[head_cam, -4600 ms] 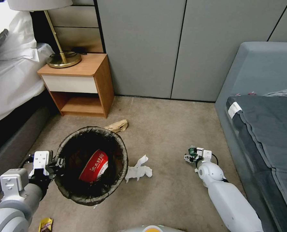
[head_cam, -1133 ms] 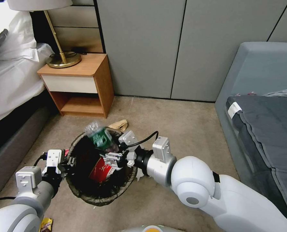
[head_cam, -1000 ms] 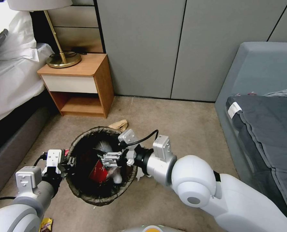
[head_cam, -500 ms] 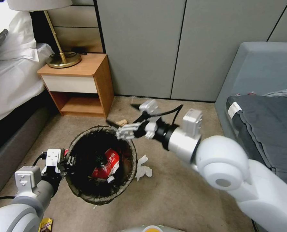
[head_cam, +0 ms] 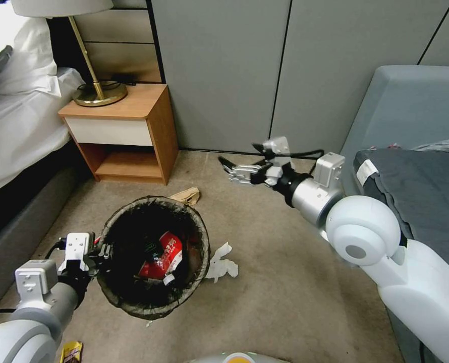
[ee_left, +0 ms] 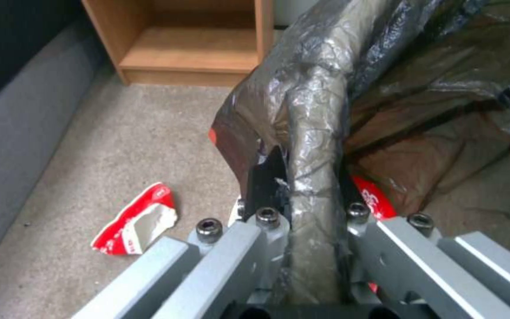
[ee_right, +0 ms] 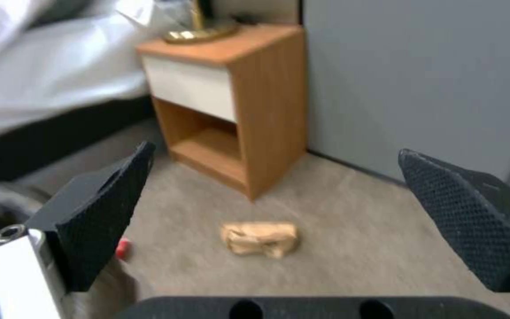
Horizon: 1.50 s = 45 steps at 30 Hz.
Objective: Pick up the trash bin, then pick up the garbage from the floor and place it into the trash bin.
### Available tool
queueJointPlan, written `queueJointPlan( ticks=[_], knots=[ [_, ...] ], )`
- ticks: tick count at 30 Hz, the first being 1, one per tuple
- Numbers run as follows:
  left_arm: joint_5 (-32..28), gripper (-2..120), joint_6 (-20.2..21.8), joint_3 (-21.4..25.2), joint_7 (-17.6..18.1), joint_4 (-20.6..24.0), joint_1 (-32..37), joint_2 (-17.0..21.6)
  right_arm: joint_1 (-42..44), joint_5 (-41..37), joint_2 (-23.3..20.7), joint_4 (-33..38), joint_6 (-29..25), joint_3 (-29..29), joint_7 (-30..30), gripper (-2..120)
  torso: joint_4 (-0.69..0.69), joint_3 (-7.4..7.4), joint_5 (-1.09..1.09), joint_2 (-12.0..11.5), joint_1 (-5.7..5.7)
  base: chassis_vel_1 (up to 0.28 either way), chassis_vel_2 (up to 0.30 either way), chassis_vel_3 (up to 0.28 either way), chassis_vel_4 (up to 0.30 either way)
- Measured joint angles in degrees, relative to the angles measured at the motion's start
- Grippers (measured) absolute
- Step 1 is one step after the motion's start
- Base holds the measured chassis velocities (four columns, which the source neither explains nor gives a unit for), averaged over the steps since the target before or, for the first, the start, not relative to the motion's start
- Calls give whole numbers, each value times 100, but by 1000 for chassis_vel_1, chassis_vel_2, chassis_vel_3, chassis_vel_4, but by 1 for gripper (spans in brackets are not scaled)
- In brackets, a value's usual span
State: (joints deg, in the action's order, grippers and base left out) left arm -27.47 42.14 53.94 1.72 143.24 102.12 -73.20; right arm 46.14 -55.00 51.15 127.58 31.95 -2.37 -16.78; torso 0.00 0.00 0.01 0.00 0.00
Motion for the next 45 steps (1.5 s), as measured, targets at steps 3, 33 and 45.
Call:
queueJointPlan(
  ticks=[3, 33, 45],
  knots=[
    [-45, 1, 0, 78, 0, 0, -2, 0, 193, 105, 1, -90, -64, -86, 38, 100, 0, 0, 0, 0, 0, 0, 0, 0, 0],
    [-87, 1, 0, 244, -83, 0, 117, 28, 4657, 3902, 1578, 920, -2226, -3033, 756, 100, -2, -1, 0, 0, 0, 0, 0, 0, 0],
    [89, 1, 0, 235, -244, 0, 162, -44, 5325, 4711, 2316, 930, -2712, -2942, 829, 100, 1, 0, -2, 0, 0, 0, 0, 0, 0]
  ],
)
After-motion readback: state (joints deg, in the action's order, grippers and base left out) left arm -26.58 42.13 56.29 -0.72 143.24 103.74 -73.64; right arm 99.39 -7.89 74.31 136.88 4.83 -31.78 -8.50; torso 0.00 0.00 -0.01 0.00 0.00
